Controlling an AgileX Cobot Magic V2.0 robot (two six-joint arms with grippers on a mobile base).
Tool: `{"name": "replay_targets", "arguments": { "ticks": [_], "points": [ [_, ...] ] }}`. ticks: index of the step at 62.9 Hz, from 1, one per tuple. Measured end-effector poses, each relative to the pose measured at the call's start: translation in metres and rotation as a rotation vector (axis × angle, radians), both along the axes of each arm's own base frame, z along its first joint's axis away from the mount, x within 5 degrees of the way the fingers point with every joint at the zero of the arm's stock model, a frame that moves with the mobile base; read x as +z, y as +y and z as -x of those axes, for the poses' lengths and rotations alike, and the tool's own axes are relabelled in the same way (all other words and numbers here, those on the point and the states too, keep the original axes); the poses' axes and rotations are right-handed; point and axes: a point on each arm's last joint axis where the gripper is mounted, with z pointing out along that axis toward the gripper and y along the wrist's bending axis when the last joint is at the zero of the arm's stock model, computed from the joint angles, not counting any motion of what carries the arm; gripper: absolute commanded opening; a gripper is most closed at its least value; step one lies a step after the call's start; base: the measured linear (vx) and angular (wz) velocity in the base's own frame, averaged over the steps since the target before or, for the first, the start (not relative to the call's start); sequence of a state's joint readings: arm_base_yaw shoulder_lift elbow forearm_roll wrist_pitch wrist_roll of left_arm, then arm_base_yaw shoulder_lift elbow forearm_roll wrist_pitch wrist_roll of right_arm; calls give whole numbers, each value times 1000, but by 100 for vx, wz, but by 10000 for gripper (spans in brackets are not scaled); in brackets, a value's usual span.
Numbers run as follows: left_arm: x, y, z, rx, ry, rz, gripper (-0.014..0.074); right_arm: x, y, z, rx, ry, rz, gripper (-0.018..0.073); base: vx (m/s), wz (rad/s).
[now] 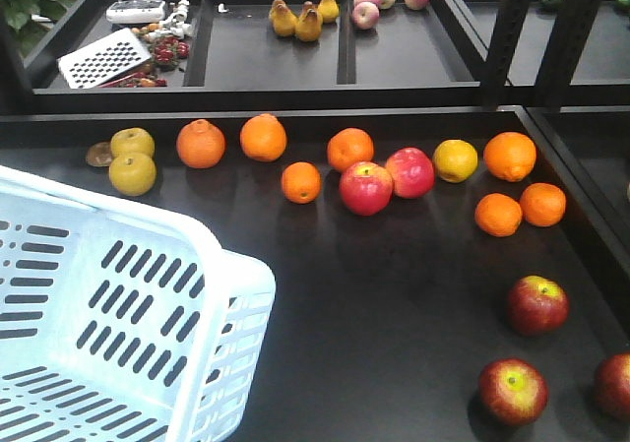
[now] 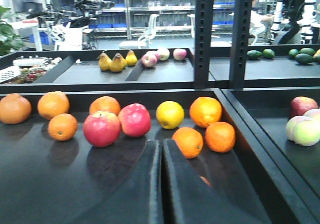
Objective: Pick three apples into basket with both arms
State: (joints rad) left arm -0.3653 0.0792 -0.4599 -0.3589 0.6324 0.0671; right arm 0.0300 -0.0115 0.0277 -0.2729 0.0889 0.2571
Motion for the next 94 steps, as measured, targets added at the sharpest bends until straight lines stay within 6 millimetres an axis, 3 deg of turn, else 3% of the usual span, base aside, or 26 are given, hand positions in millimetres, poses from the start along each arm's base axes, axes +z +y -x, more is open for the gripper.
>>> {"name": "replay_targets", "arguments": {
  "ticks": [94],
  "points": [
    [0, 0, 0, 0, 0, 0, -8, 0, 0, 0, 0, 0, 0, -4, 2, 0]
  ]
}}
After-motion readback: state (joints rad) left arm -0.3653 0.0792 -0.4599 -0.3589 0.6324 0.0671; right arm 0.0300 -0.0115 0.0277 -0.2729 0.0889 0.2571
